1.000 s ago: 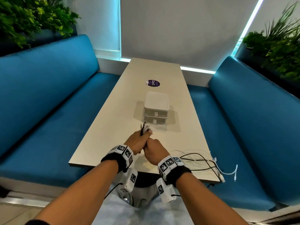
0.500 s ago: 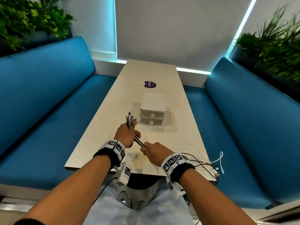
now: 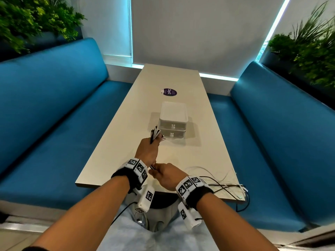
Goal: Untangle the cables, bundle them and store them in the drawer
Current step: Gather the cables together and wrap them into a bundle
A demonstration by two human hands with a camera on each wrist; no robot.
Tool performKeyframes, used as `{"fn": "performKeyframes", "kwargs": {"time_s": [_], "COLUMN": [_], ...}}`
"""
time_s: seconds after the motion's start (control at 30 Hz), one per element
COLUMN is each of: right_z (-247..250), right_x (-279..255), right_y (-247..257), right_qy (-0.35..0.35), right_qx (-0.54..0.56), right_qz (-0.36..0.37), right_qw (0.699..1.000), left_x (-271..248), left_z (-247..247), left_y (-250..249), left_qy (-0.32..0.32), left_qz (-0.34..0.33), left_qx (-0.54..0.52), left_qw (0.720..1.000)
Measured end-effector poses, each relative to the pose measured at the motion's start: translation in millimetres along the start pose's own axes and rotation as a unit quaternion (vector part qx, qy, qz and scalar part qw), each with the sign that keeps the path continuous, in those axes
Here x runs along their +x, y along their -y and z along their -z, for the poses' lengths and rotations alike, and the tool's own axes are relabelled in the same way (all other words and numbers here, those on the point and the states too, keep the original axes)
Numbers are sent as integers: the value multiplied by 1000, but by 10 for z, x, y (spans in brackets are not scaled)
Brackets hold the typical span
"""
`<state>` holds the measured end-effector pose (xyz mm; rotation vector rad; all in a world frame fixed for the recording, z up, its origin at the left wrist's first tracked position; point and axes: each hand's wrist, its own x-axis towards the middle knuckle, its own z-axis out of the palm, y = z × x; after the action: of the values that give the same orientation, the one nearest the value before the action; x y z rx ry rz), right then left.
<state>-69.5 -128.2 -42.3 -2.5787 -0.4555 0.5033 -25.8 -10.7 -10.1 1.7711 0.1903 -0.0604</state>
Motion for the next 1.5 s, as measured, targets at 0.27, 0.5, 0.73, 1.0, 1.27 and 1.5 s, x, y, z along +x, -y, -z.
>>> {"fn": "performKeyframes", "kwargs": {"time_s": [0.27, 0.5, 0.73, 1.0, 1.27, 1.5], "right_z": [3, 153, 254, 327, 462, 561], "right_x": [-79, -280, -252, -174, -228, -211], "right_y": [-170, -527, -671, -684, -654, -601], "right_qy": [26, 61, 6, -17, -50, -89], "right_qx": [-119, -81, -101, -61, -6, 23], "right_qz": [-15, -48, -45, -31, -50, -40], "right_qw": [992, 994, 994, 998, 998, 995], "left_x": [106, 105, -27, -199, -74, 46], "left_z": [29, 39, -27, -98, -155, -56], "left_y": [122, 159, 287, 345, 219, 106], "left_qy": [30, 126, 213, 265, 224, 224], "left_qz": [-73, -110, -89, -115, -150, -153], "left_qx": [183, 277, 334, 426, 495, 520], "left_qw": [980, 946, 914, 857, 826, 810]}}
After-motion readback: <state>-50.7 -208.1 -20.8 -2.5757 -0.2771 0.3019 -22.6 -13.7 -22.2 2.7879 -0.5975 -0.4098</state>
